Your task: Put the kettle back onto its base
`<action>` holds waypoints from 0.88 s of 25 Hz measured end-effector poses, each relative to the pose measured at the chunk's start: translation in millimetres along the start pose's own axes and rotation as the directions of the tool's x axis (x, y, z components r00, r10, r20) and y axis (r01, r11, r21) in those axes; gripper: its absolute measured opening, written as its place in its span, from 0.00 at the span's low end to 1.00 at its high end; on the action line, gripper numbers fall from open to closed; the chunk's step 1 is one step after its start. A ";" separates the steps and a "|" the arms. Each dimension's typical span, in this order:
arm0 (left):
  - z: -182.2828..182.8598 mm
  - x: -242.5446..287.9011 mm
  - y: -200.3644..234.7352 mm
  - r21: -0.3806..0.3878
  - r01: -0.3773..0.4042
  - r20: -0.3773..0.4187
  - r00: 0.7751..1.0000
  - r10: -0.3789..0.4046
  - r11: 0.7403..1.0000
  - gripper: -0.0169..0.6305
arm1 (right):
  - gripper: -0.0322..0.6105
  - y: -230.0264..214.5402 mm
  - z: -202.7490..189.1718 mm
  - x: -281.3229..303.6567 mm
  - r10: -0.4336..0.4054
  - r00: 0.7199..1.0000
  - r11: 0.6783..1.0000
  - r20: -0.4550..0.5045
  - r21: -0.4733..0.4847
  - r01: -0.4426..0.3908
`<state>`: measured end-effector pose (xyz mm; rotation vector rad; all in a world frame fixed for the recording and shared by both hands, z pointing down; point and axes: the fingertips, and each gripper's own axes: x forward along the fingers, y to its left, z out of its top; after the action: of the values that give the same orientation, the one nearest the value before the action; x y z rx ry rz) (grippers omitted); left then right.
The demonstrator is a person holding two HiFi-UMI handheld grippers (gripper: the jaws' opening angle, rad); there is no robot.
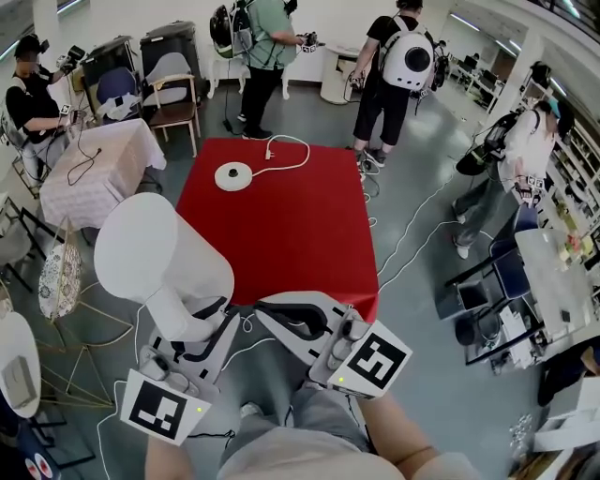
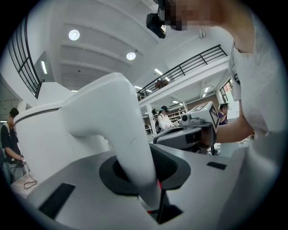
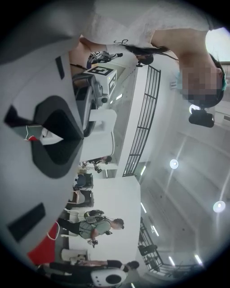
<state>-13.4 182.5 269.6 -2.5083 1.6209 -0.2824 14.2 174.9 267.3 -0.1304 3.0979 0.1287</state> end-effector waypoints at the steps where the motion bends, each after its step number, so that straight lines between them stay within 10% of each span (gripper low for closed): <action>1: 0.5 5.9 -0.9 0.000 -0.006 -0.004 1.000 0.006 1.000 0.14 | 0.06 -6.9 0.8 -3.9 0.003 1.000 1.000 0.007 0.002 -0.003; 22: 11.8 133.0 16.0 -0.001 -0.188 -0.001 0.982 0.188 0.982 0.14 | 0.06 -140.1 -5.0 -60.0 0.101 0.994 0.995 0.038 -0.012 -0.101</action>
<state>28.6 54.9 265.3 -2.3337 1.8418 -0.2595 85.8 40.4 263.5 0.0287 3.0661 0.1479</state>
